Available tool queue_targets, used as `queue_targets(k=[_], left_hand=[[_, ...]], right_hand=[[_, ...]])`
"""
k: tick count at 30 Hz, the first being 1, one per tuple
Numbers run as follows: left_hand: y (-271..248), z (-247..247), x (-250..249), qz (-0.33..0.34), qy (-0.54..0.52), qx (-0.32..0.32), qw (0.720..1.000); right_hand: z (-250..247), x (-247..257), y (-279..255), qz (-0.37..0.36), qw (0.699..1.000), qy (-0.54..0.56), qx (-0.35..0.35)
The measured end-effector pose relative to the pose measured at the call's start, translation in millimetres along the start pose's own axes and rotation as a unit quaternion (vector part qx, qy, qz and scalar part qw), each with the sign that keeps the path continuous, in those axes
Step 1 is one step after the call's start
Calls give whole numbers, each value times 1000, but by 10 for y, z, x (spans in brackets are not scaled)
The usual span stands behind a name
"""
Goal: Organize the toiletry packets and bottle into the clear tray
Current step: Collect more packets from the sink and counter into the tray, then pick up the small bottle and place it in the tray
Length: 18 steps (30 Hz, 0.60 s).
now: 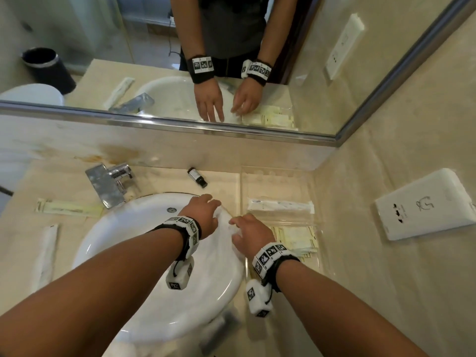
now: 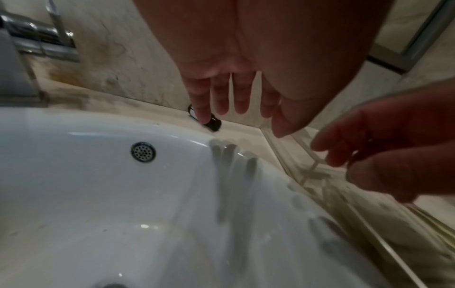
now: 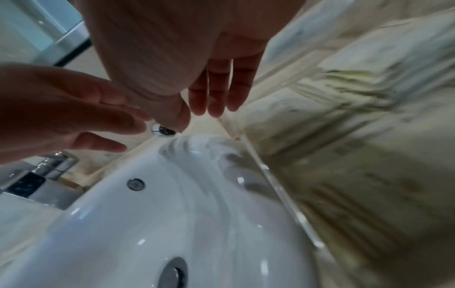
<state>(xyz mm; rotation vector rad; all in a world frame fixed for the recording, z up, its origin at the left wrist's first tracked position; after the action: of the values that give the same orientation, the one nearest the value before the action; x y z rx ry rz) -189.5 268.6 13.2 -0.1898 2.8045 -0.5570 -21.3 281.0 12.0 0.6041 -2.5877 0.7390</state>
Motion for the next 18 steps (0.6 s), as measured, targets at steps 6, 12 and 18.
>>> queue_targets(k=[6,12,18], left_hand=[[232,-207,507,-78,-29,-15,996],[541,-306,855,-121,-46,-32,991],[661,-173,1007,-122,-63,9,990]], right_hand=[[-15,525,711,14,999,-9,36],[-41,719,1306,21,998,-34,48],[82,915,1771,-37,990,-100,95]])
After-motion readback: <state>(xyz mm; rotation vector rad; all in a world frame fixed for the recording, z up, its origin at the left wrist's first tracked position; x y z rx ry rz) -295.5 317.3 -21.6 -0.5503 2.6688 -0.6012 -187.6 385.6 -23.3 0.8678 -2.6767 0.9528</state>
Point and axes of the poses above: each hand's wrist, its own y-axis towards the middle knuckle, its own z-axis out of the palm, x = y × z, the point moved 5 cm from there along y, towards the middle knuckle, and after that the axes turned 5 degrees about y, right-handed, at the moved point
